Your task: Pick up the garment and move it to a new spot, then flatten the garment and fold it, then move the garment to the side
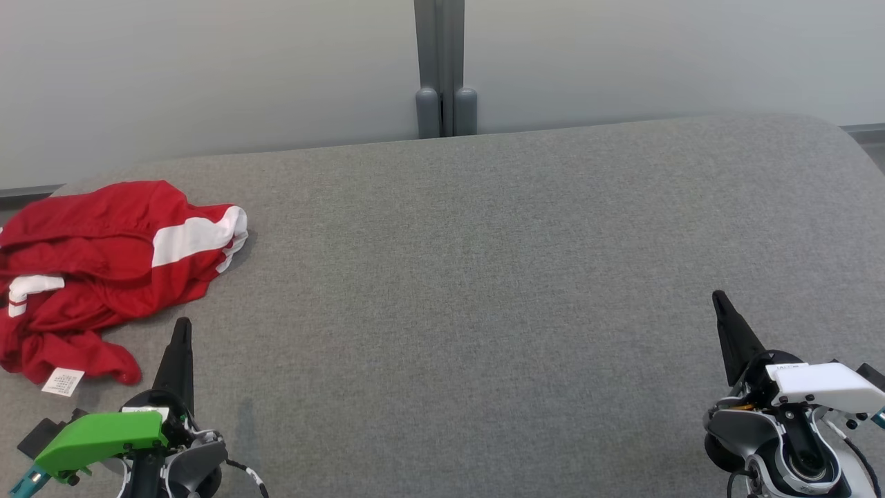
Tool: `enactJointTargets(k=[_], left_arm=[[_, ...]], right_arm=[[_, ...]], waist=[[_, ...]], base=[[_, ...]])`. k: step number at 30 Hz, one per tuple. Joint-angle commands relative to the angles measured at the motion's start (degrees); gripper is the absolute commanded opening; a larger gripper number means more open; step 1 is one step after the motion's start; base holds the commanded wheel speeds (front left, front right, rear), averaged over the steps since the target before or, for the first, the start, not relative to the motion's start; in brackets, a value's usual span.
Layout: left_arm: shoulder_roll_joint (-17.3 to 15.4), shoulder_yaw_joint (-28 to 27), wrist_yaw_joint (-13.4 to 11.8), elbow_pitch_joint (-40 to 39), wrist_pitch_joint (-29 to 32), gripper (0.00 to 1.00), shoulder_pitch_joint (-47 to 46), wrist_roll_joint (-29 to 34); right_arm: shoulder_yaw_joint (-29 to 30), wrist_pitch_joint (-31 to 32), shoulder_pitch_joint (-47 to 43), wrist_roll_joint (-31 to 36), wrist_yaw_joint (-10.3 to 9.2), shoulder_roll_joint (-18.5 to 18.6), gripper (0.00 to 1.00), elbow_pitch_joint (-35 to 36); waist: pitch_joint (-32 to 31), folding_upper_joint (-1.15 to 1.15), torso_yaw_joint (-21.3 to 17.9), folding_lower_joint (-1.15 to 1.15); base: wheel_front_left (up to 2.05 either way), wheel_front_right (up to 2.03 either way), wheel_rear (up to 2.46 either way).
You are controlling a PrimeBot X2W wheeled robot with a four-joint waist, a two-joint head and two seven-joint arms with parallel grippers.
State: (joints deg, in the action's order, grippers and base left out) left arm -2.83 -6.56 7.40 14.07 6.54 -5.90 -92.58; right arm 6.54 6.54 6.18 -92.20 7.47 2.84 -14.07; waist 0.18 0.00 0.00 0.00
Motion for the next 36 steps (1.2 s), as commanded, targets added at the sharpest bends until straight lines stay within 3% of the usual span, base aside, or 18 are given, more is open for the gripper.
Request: enactJointTargets(k=[1,36], left_arm=[[-0.14,-0.06,0.29,0.03,0.09,0.00,-0.88,0.34],[-0.14,-0.06,0.29,0.03,0.09,0.00,-0.89,0.34]], right_arm=[[0.01,0.14,0.34,-0.42,0.05,0.07,0.00,-0.04],[0.01,0.14,0.34,-0.42,0.05,0.07,0.00,-0.04]], waist=[[0.00,0.00,0.00,0.00],[0.00,0.00,0.00,0.00]], base=[[0.00,0.00,0.00],[0.00,0.00,0.00]])
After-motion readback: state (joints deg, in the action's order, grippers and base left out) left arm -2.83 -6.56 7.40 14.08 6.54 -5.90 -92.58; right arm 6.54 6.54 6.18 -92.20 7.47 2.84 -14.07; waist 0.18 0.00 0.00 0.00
